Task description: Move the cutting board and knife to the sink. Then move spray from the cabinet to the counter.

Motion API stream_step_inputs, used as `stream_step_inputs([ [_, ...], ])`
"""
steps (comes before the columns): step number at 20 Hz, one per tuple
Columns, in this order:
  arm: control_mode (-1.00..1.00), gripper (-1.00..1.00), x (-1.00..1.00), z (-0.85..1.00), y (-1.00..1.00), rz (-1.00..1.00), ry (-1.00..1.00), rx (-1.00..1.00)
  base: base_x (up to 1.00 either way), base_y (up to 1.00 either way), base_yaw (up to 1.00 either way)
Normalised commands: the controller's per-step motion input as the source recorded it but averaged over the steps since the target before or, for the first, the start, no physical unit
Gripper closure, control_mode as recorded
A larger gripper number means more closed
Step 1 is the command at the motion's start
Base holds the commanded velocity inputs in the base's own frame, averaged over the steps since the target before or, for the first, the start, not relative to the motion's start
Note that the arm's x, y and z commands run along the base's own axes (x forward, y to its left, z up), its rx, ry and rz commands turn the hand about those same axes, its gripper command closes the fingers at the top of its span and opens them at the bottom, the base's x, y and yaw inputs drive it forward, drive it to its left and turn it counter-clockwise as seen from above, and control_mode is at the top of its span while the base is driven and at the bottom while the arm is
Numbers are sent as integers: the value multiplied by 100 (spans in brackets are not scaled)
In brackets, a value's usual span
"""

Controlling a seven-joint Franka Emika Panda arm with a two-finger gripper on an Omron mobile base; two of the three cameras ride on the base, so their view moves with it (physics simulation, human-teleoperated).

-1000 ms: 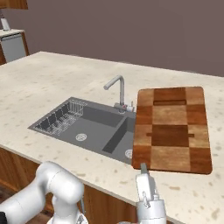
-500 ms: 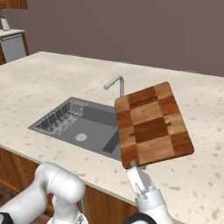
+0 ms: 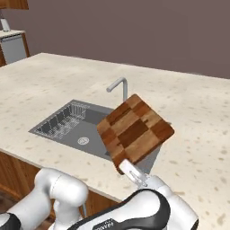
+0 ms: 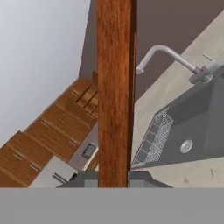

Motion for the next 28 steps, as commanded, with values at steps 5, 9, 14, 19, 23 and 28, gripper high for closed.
stream_step_inputs([
  [5,-100,100,47,0,0,0,55,-28,0,0,0],
  [9,-100,100,65,0,4,5,38,-12,0,0,0],
  [14,-100,100,73,0,0,13,25,0,0,0,0],
  [19,-100,100,71,0,2,16,25,1,0,0,0],
  [23,-100,100,70,0,16,12,24,4,0,0,0],
  [28,-100,100,54,-3,39,6,14,6,0,0,0],
])
